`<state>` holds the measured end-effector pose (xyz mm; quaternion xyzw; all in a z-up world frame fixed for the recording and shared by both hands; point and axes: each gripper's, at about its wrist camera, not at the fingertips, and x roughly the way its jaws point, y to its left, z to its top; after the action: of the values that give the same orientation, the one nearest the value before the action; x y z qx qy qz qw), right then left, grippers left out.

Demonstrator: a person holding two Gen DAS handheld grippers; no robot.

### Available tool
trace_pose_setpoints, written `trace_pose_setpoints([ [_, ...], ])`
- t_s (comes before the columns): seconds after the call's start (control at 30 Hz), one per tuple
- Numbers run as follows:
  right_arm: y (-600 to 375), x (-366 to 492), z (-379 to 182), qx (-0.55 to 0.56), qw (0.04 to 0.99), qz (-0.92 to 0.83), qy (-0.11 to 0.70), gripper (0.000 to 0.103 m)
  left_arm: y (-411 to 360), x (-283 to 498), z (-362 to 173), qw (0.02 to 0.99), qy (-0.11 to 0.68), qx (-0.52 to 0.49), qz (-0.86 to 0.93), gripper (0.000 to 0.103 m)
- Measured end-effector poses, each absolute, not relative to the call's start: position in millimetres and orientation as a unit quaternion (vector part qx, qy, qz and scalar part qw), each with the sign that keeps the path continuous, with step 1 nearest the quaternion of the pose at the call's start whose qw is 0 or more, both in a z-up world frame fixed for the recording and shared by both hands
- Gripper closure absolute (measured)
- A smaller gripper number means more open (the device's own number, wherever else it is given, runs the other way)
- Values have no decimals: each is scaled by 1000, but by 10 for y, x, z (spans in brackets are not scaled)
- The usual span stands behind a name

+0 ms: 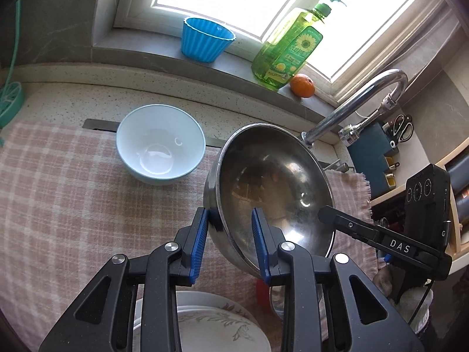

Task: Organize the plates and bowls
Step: 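Lift the steel bowl and carry it beside the plate stack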

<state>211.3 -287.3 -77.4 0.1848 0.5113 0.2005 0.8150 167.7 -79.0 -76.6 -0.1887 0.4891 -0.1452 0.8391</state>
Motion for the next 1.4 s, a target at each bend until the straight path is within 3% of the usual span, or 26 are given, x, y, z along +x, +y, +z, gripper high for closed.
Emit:
trace_pose_setpoints([
  [0.7, -1531, 1463, -498, 133, 802, 291, 504, 85, 333, 797, -483, 865, 453, -202, -75, 76],
  [1.4, -386, 1140, -967, 64, 763, 332, 550, 85, 1214, 205, -942, 844, 476, -245, 8, 76],
])
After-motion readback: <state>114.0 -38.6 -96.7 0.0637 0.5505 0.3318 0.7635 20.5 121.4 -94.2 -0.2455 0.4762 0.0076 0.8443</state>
